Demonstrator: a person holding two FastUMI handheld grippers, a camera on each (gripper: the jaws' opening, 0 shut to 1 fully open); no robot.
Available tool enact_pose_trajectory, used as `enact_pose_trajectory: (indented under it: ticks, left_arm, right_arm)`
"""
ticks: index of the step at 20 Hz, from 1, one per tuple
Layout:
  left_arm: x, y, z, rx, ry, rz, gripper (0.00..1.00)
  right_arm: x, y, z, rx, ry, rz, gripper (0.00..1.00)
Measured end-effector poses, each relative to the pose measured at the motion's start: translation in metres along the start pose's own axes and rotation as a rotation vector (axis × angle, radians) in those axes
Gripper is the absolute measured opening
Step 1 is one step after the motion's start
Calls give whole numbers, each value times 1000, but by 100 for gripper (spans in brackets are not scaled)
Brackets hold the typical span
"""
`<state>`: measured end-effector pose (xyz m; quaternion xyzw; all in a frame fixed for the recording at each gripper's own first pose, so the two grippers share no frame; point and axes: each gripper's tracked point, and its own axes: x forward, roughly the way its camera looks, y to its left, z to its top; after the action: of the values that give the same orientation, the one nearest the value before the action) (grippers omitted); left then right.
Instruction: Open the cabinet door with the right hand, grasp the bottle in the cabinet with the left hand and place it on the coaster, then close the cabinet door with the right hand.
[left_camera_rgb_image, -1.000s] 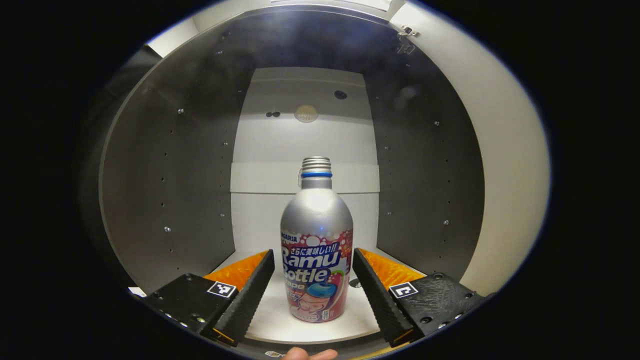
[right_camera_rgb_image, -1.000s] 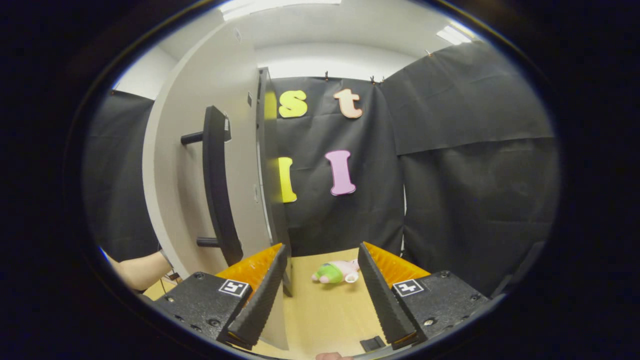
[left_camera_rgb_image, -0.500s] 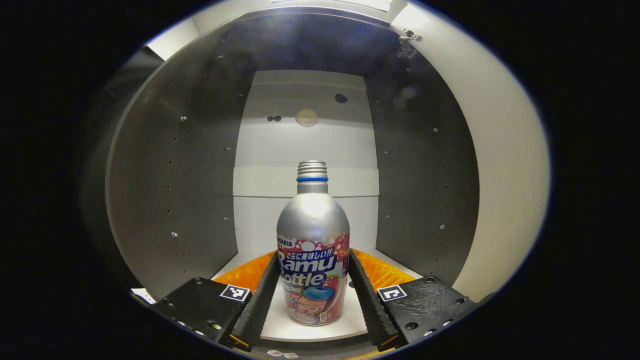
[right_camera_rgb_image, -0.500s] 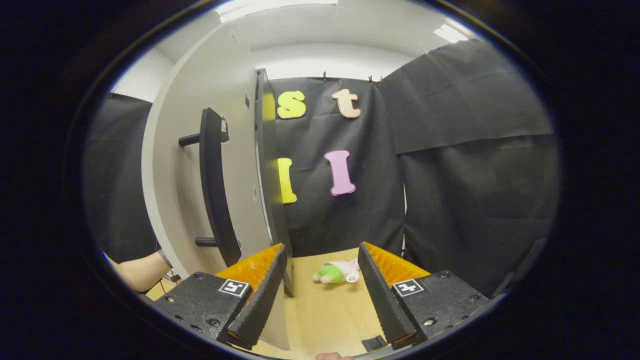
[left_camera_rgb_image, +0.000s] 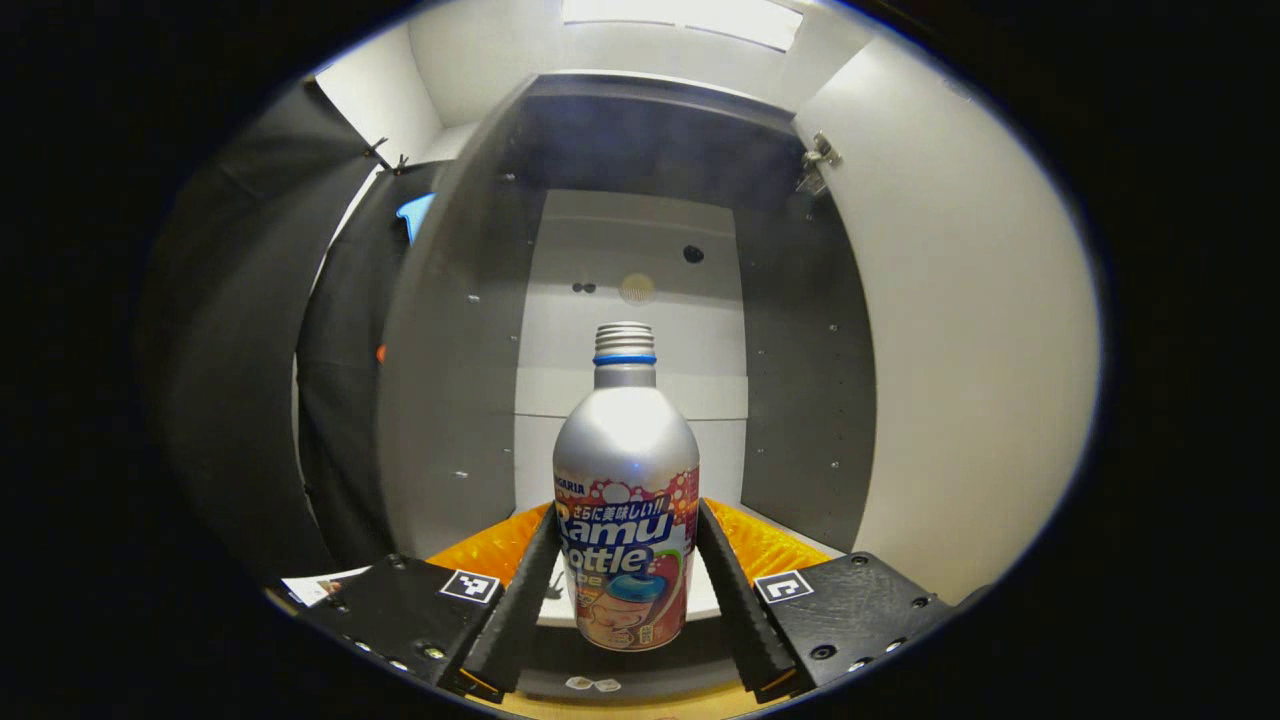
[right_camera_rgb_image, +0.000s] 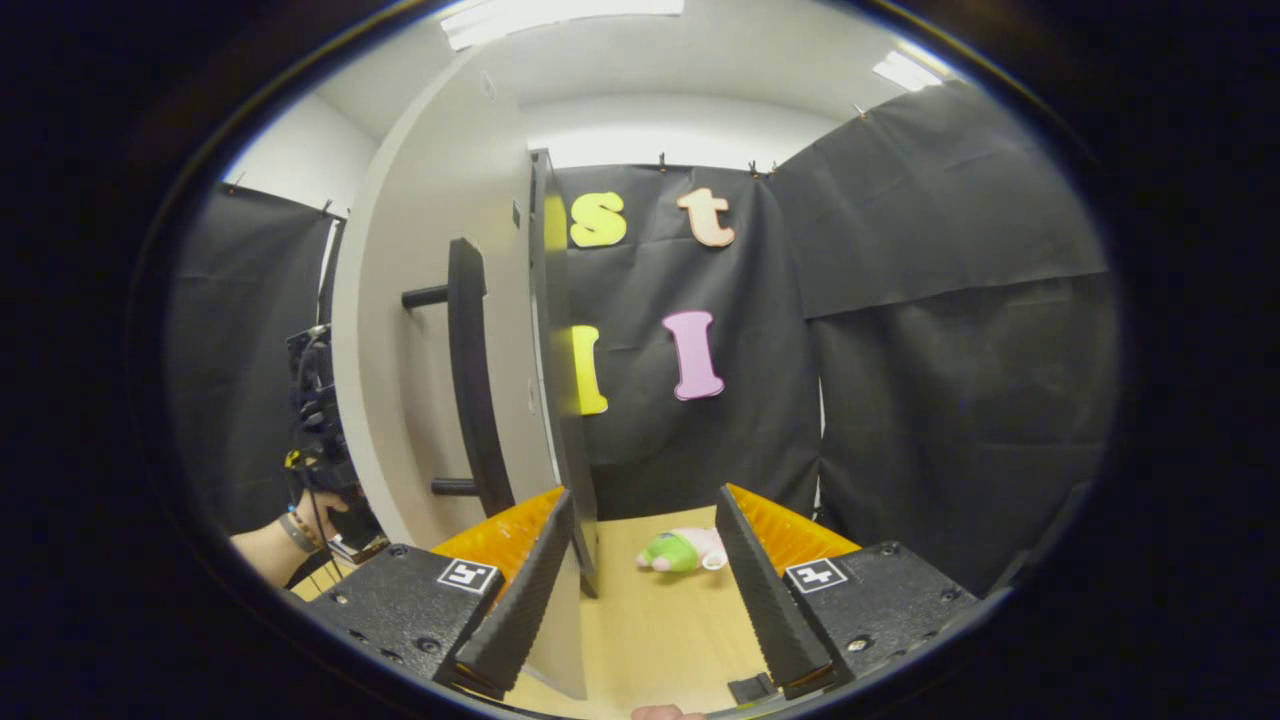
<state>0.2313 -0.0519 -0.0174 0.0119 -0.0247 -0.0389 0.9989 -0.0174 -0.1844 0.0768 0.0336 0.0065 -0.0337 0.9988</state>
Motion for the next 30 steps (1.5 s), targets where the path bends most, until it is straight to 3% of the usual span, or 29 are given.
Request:
enact_pose_trajectory:
  ticks: [5,10,17,22,30]
  left_arm:
    - [-79,26,-23,68,-6,50,77]
    - [-147,46,-76,81,18,92,77]
    - [-214,102,-165,62,107,298,77]
    - [-241,138,-220,54,129,427,78]
    - [-242,164,-288,32,242,471,77]
  right_arm:
    - [0,-1,0,-18,-10,4,90]
    - [0,4,-2,12,-2,11,90]
    - [2,7,0,43,-18,18,90]
    - [4,0,2,19,-29,-26,90]
    - [3,-3,6,31,-34,-69,90]
